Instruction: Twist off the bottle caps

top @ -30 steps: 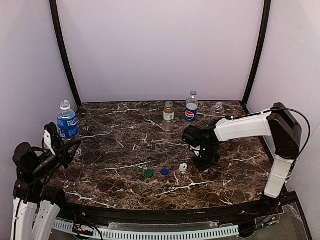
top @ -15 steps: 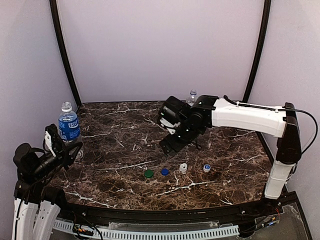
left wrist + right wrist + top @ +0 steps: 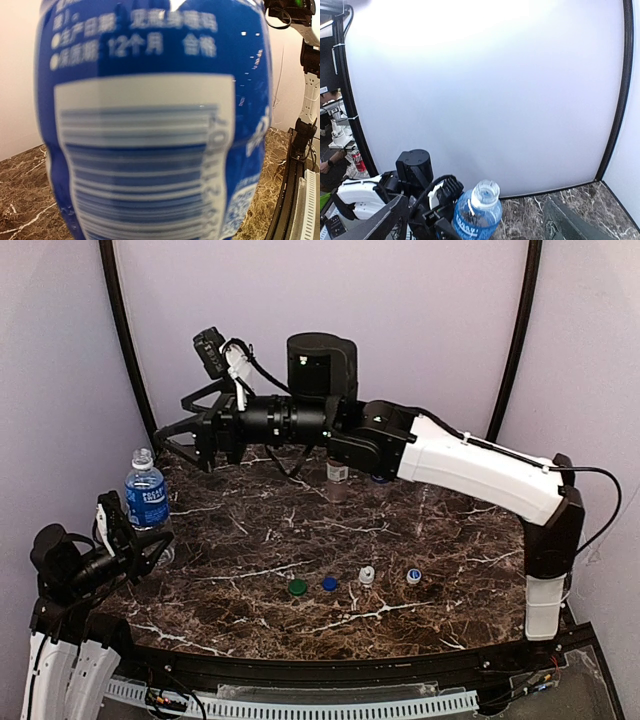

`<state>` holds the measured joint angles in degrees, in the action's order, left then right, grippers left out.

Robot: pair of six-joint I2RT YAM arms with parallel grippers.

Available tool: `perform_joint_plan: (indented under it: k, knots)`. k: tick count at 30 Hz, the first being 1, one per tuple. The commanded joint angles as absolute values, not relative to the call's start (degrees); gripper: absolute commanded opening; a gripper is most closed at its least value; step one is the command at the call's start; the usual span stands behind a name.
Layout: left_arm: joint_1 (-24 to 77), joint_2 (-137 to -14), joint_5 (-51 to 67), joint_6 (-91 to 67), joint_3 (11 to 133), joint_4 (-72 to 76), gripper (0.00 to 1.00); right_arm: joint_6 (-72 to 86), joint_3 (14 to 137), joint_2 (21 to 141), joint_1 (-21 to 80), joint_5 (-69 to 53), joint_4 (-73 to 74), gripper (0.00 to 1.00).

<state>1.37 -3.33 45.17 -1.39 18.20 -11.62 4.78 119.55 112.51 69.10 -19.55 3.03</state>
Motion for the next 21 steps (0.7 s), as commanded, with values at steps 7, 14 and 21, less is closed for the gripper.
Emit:
perform_joint_plan:
  k: [7,14,21]
  knots:
    - [1.1,-4.8,49.1,-2.3,17.1,-8.7,0.33,10.1,135.1,128.2,70.7,-21.7,-1.8,0.86]
    - [1.1,-5.0,49.4,-2.2,17.1,-8.7,0.33,12.6,139.2,133.7,70.8,-21.0,-1.9,0.7]
    - [1.0,-5.1,49.4,-2.2,17.1,-8.7,0.33,13.6,139.1,135.5,70.8,-19.9,-1.9,0.23]
